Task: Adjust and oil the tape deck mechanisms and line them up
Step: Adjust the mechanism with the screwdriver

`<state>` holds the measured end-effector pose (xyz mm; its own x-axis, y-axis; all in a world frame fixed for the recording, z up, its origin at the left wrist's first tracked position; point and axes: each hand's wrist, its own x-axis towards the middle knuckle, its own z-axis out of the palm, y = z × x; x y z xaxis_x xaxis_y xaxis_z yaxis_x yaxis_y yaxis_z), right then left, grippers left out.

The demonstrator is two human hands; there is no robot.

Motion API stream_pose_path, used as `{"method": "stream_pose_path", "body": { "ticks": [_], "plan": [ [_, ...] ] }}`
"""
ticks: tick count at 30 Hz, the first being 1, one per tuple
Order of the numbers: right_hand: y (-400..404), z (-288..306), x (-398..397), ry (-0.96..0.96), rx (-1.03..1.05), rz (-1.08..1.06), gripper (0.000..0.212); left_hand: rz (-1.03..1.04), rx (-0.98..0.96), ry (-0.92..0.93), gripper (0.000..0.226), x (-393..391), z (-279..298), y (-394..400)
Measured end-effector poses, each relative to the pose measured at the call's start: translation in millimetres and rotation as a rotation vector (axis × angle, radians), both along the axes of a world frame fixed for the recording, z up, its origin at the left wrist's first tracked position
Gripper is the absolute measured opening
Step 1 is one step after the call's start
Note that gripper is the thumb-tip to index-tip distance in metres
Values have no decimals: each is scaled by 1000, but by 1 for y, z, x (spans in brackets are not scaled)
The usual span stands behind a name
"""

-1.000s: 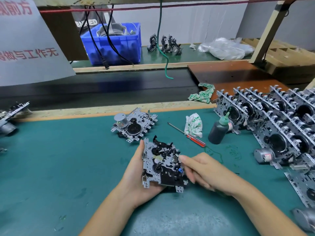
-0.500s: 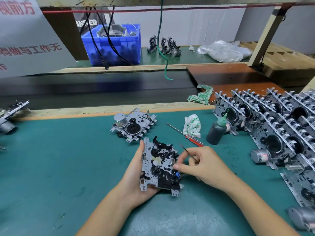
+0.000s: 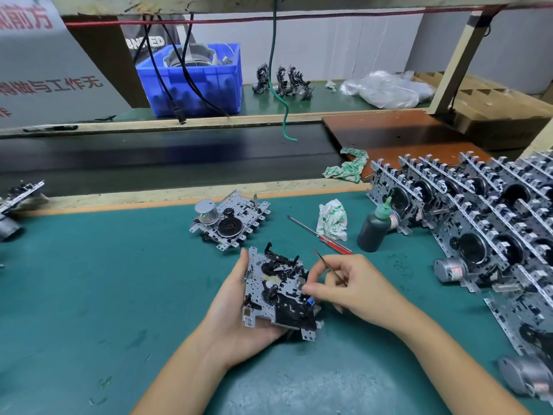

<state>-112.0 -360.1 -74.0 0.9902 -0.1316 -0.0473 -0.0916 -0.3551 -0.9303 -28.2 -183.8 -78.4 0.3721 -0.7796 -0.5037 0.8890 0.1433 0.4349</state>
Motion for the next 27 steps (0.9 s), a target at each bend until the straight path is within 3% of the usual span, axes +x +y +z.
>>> {"method": "stream_pose_path", "body": {
  "ticks": [15,19,22,24,27],
  "plan": [
    [2,9,-1,76,103,0,14,-21,-10,14,81,-3,2,1],
    [6,11,-1,118,185,-31,27,-17,-18,27,83,-3,2,2],
    [4,13,-1,132,185,-65,19,-24,-17,37,84,-3,2,3],
    [-2,13,-3,86,75,-138,17,-64,-12,23,87,-2,4,5],
    [-12,14,-9,29,-473,-241,9,-191,-9,-35,88,2,7,9]
  ]
}}
